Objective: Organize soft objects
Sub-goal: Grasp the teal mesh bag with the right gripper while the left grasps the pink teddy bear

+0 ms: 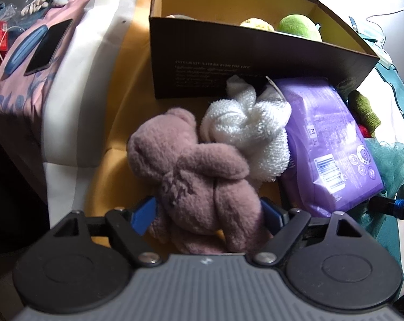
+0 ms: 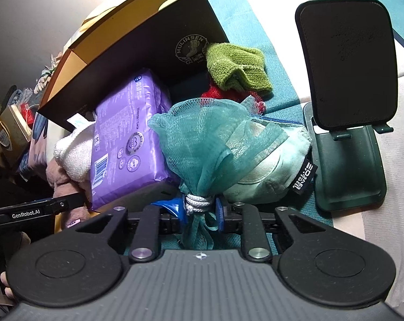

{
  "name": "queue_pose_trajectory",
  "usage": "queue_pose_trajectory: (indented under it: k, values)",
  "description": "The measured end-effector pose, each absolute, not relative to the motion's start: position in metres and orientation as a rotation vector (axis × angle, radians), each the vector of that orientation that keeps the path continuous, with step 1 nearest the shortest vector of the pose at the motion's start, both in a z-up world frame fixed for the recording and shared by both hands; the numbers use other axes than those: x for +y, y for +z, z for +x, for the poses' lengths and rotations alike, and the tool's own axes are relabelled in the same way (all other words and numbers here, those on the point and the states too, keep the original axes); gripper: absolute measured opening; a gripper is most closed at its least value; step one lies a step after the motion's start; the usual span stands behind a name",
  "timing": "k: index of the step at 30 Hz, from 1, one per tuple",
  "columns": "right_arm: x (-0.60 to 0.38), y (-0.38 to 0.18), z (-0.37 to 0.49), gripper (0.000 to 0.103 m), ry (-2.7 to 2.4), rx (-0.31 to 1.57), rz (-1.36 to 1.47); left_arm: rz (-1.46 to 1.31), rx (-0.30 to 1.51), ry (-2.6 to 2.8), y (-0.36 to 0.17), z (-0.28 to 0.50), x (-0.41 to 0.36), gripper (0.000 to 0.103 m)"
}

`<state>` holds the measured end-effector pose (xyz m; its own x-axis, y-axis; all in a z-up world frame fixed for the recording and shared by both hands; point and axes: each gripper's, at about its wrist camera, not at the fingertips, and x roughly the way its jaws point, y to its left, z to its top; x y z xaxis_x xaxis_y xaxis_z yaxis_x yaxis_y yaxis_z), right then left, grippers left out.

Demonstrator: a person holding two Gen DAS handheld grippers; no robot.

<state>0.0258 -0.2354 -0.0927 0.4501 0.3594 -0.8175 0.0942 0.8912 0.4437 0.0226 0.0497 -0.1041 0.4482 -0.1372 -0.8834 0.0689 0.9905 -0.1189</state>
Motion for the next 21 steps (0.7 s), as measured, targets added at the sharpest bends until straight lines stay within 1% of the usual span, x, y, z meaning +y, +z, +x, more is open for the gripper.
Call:
queue_pose_trajectory:
  k: [2, 12, 21]
  values:
    - [-0.238, -0.090, 0.024, 0.002, 0.174, 1.096, 0.468, -0.074, 1.096, -0.143, -0.101, 0.021, 0.049, 0.074]
    - [-0.243, -0.077, 0.013, 0.002, 0.197, 1.042, 0.505, -0.064, 1.089, -0.143, -0.097, 0.016, 0.048, 0.068]
    - [-0.243, -0.062, 0.011, 0.002, 0.224, 0.980, 0.510, -0.036, 1.074, -0.115, -0.087, 0.007, 0.056, 0.066]
